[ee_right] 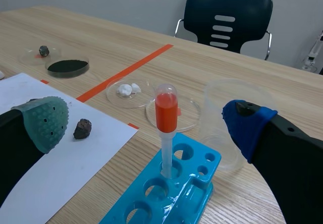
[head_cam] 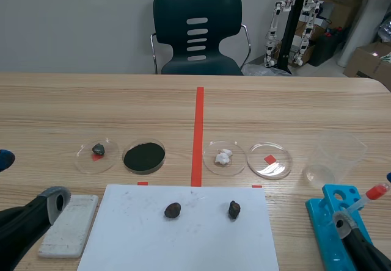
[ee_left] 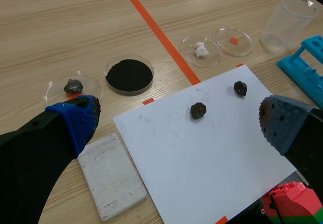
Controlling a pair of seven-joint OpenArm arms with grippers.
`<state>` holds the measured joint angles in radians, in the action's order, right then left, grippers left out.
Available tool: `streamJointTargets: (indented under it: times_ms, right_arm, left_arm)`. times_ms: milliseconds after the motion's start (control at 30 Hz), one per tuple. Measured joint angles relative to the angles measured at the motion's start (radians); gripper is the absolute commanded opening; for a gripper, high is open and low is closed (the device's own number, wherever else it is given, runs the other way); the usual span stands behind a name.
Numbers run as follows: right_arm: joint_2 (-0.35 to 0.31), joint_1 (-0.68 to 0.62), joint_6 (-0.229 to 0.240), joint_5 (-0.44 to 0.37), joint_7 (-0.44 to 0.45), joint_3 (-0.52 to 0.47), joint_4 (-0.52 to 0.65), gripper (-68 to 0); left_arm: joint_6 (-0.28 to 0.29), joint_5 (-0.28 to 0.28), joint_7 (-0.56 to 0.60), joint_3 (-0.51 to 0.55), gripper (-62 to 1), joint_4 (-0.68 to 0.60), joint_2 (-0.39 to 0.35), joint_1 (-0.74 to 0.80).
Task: Pick up the dropper by the top with the right hand
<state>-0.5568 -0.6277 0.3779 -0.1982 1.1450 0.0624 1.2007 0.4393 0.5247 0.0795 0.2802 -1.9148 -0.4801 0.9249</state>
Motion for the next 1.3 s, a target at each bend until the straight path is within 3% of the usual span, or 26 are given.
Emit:
streamJointTargets:
  times_ms: [100, 400, 967, 1167, 1300]
  right_arm:
    - [0.001, 0.003, -0.023, 0.000, 0.000, 0.000, 0.000, -8.6]
    - [0.003, 0.003, -0.023, -0.011, 0.003, 0.000, 0.000, -8.7]
    - [0.003, 0.004, -0.071, -0.011, 0.004, 0.000, 0.000, -8.7]
    - [0.003, 0.016, -0.071, 0.034, 0.082, 0.000, -0.017, -8.7]
    - [0.003, 0.044, -0.071, 0.037, 0.089, 0.000, -0.052, -8.7]
  left_arm:
    - [0.000, 0.000, 0.000, 0.000, 1.4, 0.000, 0.000, 0.000]
    - [0.000, 0.000, 0.000, 0.000, 1.4, 0.000, 0.000, 0.000]
    - [0.000, 0.000, 0.000, 0.000, 1.4, 0.000, 0.000, 0.000]
    - [0.000, 0.000, 0.000, 0.000, 1.4, 0.000, 0.000, 0.000]
    - [0.000, 0.000, 0.000, 0.000, 1.4, 0.000, 0.000, 0.000]
